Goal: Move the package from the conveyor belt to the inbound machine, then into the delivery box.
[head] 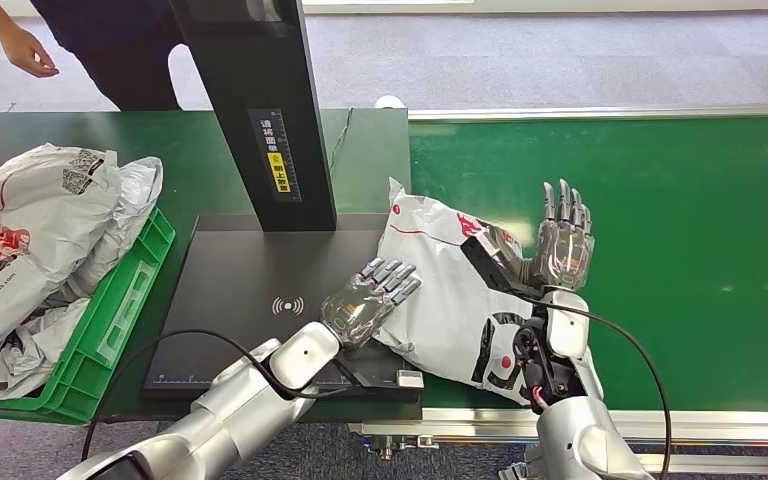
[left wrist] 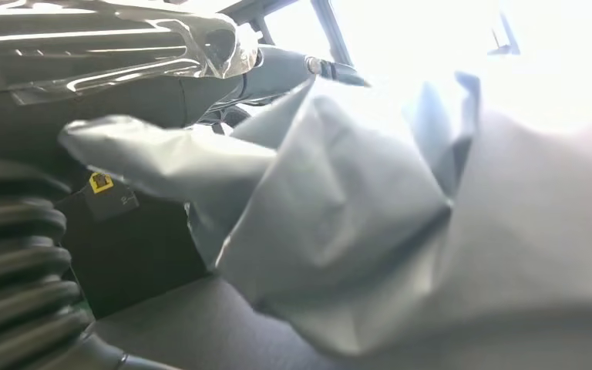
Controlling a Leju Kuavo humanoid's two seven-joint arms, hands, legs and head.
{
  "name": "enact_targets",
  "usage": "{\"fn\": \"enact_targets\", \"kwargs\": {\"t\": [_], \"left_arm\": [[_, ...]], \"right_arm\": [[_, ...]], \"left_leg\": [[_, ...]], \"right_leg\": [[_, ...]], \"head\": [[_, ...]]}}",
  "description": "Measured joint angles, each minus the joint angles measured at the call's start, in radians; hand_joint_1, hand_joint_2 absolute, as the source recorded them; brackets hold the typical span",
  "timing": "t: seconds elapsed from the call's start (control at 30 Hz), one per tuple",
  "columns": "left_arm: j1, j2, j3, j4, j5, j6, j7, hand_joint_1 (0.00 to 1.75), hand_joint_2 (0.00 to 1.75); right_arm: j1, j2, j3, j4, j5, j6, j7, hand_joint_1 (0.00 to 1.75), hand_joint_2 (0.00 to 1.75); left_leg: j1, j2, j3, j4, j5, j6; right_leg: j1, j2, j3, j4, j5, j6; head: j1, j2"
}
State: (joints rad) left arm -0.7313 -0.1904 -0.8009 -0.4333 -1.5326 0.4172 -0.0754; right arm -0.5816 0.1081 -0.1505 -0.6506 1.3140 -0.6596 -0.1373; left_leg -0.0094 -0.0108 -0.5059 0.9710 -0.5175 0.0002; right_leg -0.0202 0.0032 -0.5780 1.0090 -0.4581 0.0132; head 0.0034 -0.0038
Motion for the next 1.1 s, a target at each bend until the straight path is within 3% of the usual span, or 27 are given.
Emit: {"fn": "enact_targets", "kwargs": {"t": [0.2, 0.33, 0.97, 1.07, 1.1], "left_arm": [[-0.004, -0.006, 0.002, 0.008, 0.023, 0.003, -0.018, 0.00, 1.75], [-0.005, -0.008, 0.004, 0.011, 0.029, 0.002, -0.029, 0.00, 0.00], [-0.006, -0.024, 0.035, 0.027, 0.096, -0.020, -0.072, 0.00, 0.00], [-0.005, -0.024, 0.036, 0.027, 0.099, -0.018, -0.072, 0.00, 1.31], [-0.004, -0.024, 0.037, 0.027, 0.100, -0.017, -0.071, 0.44, 1.75]], "right_arm": [[0.005, 0.000, -0.001, -0.004, 0.000, 0.000, 0.000, 0.00, 0.00], [0.005, -0.001, -0.002, -0.004, 0.000, 0.000, 0.000, 0.00, 0.00], [0.005, -0.002, -0.007, -0.004, 0.004, 0.000, -0.002, 0.00, 0.00], [0.005, -0.002, -0.007, -0.004, 0.004, 0.000, -0.005, 0.00, 0.00], [0.005, -0.002, -0.007, -0.004, 0.003, 0.000, -0.007, 0.00, 0.00]], "left_leg": [[0.000, 0.000, 0.000, 0.000, 0.000, 0.000], [0.000, 0.000, 0.000, 0.000, 0.000, 0.000], [0.000, 0.000, 0.000, 0.000, 0.000, 0.000], [0.000, 0.000, 0.000, 0.000, 0.000, 0.000], [0.000, 0.000, 0.000, 0.000, 0.000, 0.000]], "right_leg": [[0.000, 0.000, 0.000, 0.000, 0.000, 0.000], [0.000, 0.000, 0.000, 0.000, 0.000, 0.000], [0.000, 0.000, 0.000, 0.000, 0.000, 0.000], [0.000, 0.000, 0.000, 0.000, 0.000, 0.000], [0.000, 0.000, 0.000, 0.000, 0.000, 0.000]], "head": [[0.000, 0.000], [0.000, 0.000], [0.000, 0.000], [0.000, 0.000], [0.000, 0.000]]}}
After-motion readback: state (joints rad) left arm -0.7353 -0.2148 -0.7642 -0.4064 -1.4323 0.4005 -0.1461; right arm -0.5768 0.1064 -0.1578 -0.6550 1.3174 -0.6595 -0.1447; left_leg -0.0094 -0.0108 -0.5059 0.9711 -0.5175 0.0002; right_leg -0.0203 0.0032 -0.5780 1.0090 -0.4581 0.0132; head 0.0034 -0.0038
